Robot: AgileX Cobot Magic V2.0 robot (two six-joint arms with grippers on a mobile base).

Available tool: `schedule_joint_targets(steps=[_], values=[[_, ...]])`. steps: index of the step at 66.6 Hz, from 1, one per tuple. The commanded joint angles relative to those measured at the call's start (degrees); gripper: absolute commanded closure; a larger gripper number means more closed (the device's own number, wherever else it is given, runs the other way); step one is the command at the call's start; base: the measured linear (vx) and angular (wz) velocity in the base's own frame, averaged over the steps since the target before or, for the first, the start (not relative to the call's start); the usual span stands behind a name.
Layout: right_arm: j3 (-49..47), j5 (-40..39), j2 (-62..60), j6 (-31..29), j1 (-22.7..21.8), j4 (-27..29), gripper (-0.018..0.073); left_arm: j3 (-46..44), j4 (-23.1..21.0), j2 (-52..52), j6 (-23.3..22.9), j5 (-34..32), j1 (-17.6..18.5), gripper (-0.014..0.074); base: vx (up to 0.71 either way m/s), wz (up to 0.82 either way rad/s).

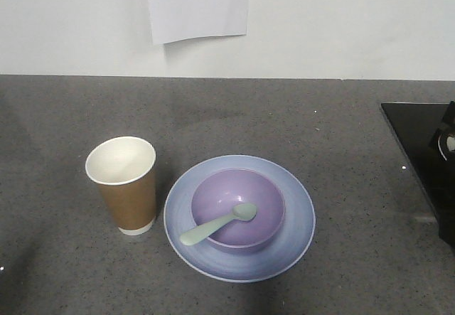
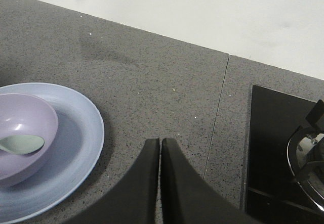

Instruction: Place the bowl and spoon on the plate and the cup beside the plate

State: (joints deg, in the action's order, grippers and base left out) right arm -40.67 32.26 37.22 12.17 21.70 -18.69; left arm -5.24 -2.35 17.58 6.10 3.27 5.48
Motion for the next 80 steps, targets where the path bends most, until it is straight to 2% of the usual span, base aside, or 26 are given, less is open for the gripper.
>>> schedule_joint_targets(steps=[1,5,8,19,27,45,63,80], values=[[-1.4,-3.9,0.3,0.1,-0.5,-1.2,0.0562,4.0,-2.8,-3.8,-0.4,-10.5,-2.2,0.0604,0.0,0.0],[-1.4,-3.9,0.3,0.1,-0.5,-1.2,0.0562,6.5,-3.2,-6.5,-0.4,-11.5,-3.7,0.0604,0.0,0.0],[-1.4,-3.9,0.3,0.1,-0.5,-1.2,0.0562,6.3,-2.7,-8.7,-0.1,-7.9,-4.6,0.0604,0.0,0.0],[-1.4,-3.9,0.3,0.1,-0.5,-1.2,0.0562,6.3,-1.8,-14.9,0.2,-1.6,-9.4,0.0604,0.0,0.0],[-1.4,-3.9,0.3,0.1,-0.5,-1.2,0.0562,6.3,-2.0,-19.2,0.2,2.4,-11.5,0.0604,0.0,0.0],[-1.4,-3.9,0.3,0.1,-0.5,-1.2,0.0562,6.3,-2.0,-19.1,0.2,5.6,-11.5,0.0604,0.0,0.0],[-1.4,-3.9,0.3,0.1,-0.5,-1.2,0.0562,6.3,-2.4,-19.1,-0.4,5.3,-11.5,0.0604,0.0,0.0],[-1.4,-3.9,0.3,0.1,-0.5,-1.2,0.0562,6.3,-2.4,-19.0,-0.2,2.3,-11.5,0.0604,0.0,0.0]])
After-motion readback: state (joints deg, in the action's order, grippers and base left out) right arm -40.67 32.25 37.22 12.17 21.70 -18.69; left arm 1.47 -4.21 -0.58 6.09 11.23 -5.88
